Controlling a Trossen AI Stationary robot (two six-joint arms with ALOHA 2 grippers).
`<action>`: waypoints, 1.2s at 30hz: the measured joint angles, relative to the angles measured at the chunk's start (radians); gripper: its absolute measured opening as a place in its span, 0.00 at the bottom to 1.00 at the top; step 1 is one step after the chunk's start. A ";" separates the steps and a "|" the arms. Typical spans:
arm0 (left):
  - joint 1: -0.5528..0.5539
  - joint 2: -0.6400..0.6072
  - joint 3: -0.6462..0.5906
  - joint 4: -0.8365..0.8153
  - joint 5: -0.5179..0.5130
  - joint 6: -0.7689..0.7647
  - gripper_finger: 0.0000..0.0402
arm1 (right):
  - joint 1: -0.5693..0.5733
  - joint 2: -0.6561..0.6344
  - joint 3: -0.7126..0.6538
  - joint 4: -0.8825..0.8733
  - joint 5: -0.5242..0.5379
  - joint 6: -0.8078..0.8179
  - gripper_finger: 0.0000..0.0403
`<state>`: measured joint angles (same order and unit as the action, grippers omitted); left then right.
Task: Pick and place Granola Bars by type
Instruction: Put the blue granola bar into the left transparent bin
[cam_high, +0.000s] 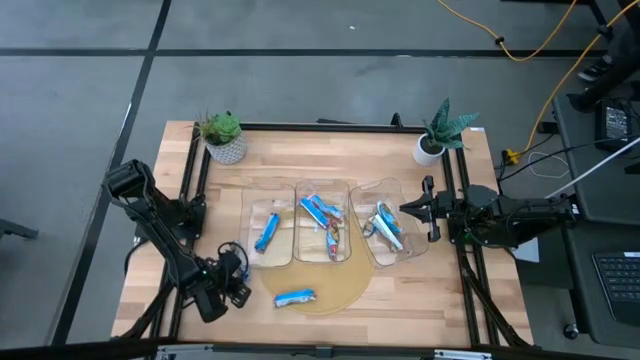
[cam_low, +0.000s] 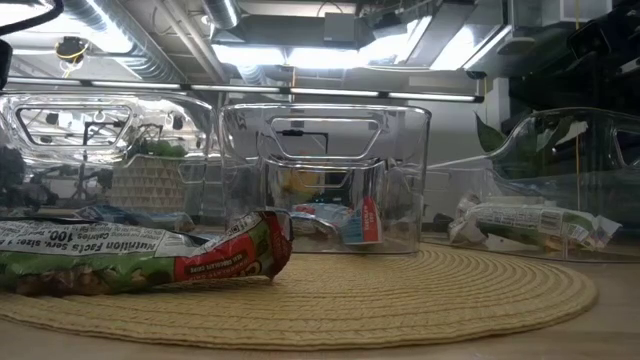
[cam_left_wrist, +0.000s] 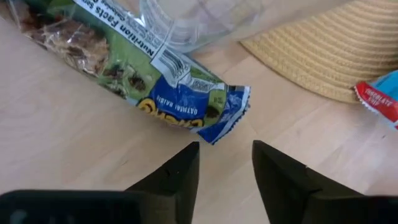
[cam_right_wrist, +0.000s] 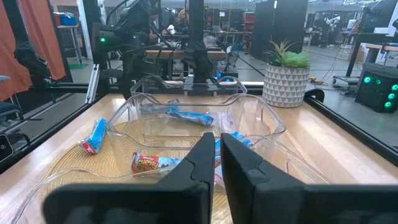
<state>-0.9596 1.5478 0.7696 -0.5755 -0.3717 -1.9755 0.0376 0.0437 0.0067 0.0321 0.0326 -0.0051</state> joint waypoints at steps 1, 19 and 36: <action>0.005 0.000 0.000 0.000 0.010 0.006 0.36 | 0.000 0.000 0.000 0.000 0.000 0.000 0.08; 0.118 0.000 -0.024 -0.084 0.081 0.000 0.50 | 0.000 0.000 0.000 0.000 0.000 0.000 0.08; 0.095 0.002 -0.026 -0.112 0.098 -0.001 0.01 | 0.000 0.000 0.000 0.000 0.000 0.000 0.08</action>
<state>-0.8646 1.5501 0.7433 -0.6870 -0.2739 -1.9766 0.0376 0.0437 0.0067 0.0319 0.0326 -0.0051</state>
